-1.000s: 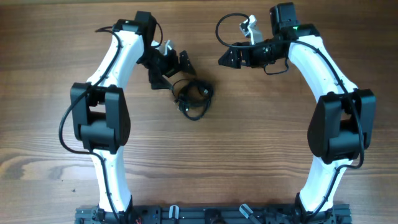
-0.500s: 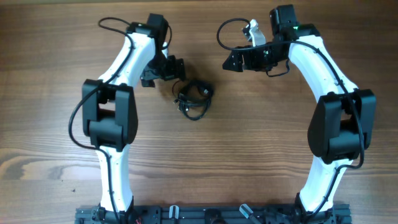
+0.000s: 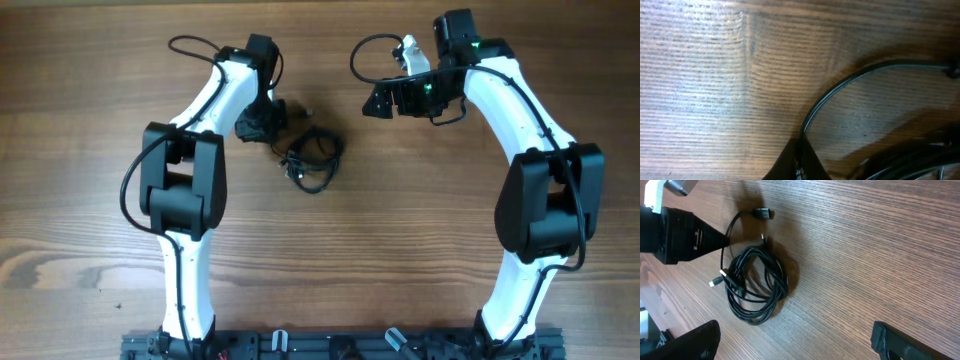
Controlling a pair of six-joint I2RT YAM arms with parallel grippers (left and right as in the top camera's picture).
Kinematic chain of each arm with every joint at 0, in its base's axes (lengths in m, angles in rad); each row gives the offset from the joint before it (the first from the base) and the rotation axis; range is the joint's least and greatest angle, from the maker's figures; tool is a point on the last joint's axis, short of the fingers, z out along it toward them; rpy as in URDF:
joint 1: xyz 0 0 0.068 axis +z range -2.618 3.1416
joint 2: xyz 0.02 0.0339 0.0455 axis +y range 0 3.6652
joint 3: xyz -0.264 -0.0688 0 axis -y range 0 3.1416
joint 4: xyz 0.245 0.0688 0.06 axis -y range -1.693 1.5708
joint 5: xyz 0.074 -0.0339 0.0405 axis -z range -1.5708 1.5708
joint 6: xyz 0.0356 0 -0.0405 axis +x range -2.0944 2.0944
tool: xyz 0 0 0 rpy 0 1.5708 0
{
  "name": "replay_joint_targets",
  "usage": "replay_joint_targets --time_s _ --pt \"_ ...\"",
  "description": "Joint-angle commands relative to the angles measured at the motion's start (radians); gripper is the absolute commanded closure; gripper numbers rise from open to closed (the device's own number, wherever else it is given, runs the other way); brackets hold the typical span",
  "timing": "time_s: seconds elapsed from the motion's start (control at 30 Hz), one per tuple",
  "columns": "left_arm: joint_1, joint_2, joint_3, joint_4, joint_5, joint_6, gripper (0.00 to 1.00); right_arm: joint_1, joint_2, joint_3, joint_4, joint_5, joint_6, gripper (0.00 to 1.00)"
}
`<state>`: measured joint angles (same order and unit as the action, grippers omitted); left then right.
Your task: Untangle cables
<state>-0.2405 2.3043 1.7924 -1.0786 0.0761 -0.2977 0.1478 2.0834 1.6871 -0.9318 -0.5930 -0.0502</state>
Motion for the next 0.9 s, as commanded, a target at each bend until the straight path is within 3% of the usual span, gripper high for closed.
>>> replay_joint_targets --time_s 0.0,0.1,0.2,0.3,0.4,0.47,0.53,0.63,0.77,0.87 --pt "0.002 0.028 -0.066 0.006 -0.014 -0.003 0.96 0.002 0.006 -0.001 -0.003 0.029 -0.003 0.01" --pt "0.016 -0.006 -0.064 -0.012 0.016 -0.041 0.96 0.002 0.006 -0.001 0.0 0.029 -0.002 0.02" --pt "0.061 -0.065 -0.064 -0.012 0.226 -0.047 0.96 0.002 0.006 -0.001 0.001 0.029 -0.002 0.11" --pt "0.13 -0.124 -0.064 -0.01 0.472 -0.047 0.96 0.002 0.006 -0.001 0.024 0.029 0.002 0.27" --pt "0.187 -0.204 -0.064 -0.027 0.537 -0.056 0.96 0.002 0.006 -0.001 0.03 0.029 0.002 0.4" --pt "0.193 -0.277 -0.063 -0.024 0.535 -0.055 0.96 0.002 0.006 -0.001 0.037 0.029 0.035 0.32" --pt "0.193 -0.335 -0.057 -0.025 0.512 -0.056 0.96 0.002 0.006 -0.001 0.063 0.029 0.102 0.01" --pt "0.192 -0.438 -0.045 -0.028 0.458 -0.056 0.96 0.002 0.006 0.0 0.083 0.004 0.142 0.0" --pt "0.192 -0.594 -0.037 -0.01 0.381 -0.078 0.96 0.02 0.006 0.0 0.077 -0.158 0.051 0.0" --pt "0.192 -0.681 -0.037 0.024 0.377 -0.112 0.96 0.064 0.006 0.0 0.056 -0.167 -0.033 0.01"
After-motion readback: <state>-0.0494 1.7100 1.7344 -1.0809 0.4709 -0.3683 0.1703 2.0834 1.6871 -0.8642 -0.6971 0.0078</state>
